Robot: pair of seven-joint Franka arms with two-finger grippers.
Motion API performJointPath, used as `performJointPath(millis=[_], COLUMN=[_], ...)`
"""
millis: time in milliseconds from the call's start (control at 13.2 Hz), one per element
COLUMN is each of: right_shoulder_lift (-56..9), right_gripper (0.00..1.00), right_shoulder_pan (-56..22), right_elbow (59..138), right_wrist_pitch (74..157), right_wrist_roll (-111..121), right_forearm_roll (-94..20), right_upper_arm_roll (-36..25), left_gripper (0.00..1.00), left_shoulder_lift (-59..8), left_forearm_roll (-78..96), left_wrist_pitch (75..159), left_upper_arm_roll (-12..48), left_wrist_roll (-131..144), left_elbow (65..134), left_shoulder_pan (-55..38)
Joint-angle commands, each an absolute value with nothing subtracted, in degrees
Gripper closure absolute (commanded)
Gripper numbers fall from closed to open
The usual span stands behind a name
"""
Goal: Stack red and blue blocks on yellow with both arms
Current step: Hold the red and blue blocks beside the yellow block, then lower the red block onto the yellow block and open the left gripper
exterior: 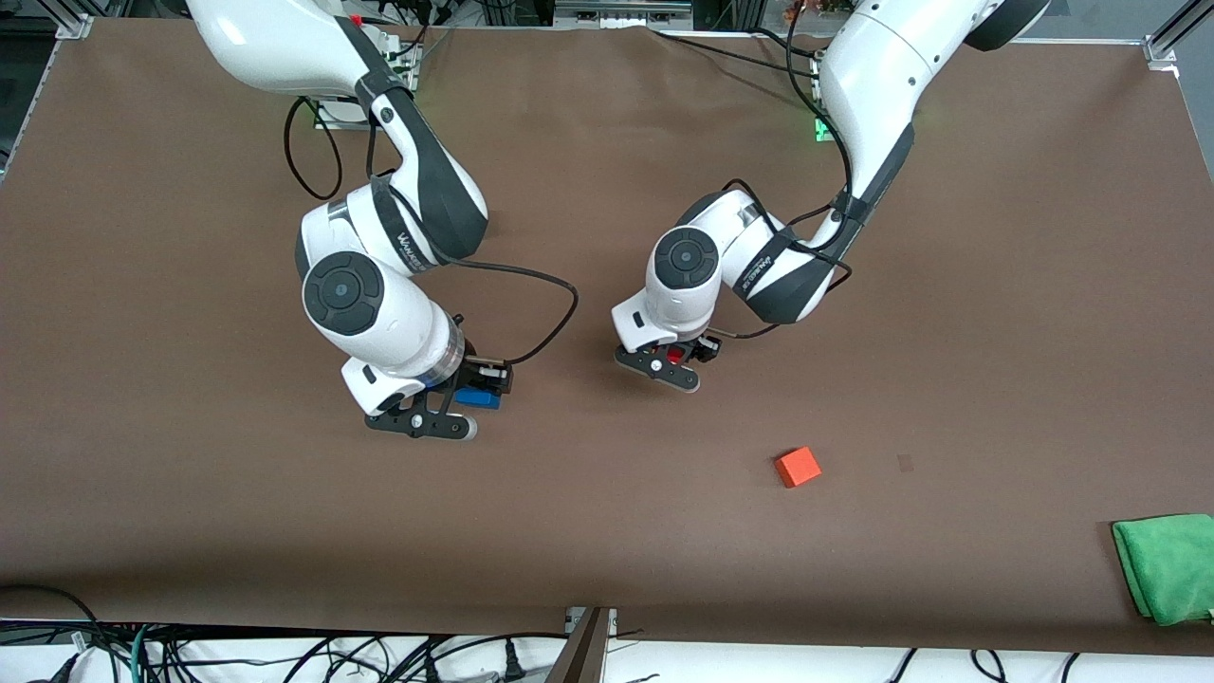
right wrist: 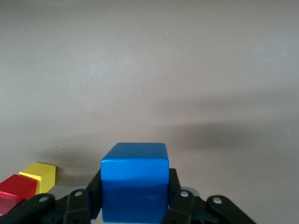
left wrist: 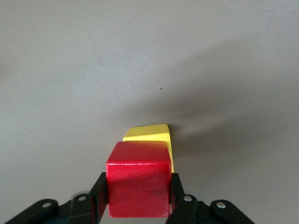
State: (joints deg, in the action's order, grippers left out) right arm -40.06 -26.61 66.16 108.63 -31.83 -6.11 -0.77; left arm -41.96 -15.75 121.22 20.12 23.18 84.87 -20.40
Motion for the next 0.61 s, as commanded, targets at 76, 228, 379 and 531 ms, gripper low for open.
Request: performJointPath(millis=[76,228,379,531], right_shoulder_lift=[-40.87,-40.87,-40.87,-40.87], right_gripper=[0.67,0.66,0.66,0.66], right_shoulder_pan=[-27.16,-27.16,-27.6,-27.6], right_elbow=[64.34,64.34,64.34,64.34], right_wrist_pitch=[108.19,108.19,108.19,108.19], right_wrist_roll=[-33.4,-34.27,-34.28,-34.37], right_forearm_roll=[-6.68,-6.68,-6.59,-6.59], right_upper_arm_roll=[-0.7,-0.7,-0.7,-0.7], left_gripper=[0.98,0.98,0.98,0.98], left_shoulder_lift=[-43.24,-43.33,-43.59,-43.68], left_forearm_roll=[-16.44,-16.35,-16.35,-16.35], left_wrist_pitch=[120.41,120.41,120.41,120.41], left_upper_arm_roll=[19.51,19.51,19.51,19.51], left_wrist_roll=[24.08,25.04,25.31,25.31], left_elbow=[82.44,81.92,81.83,81.74], left_shoulder_pan=[-21.27,-21.36,-21.36,-21.36])
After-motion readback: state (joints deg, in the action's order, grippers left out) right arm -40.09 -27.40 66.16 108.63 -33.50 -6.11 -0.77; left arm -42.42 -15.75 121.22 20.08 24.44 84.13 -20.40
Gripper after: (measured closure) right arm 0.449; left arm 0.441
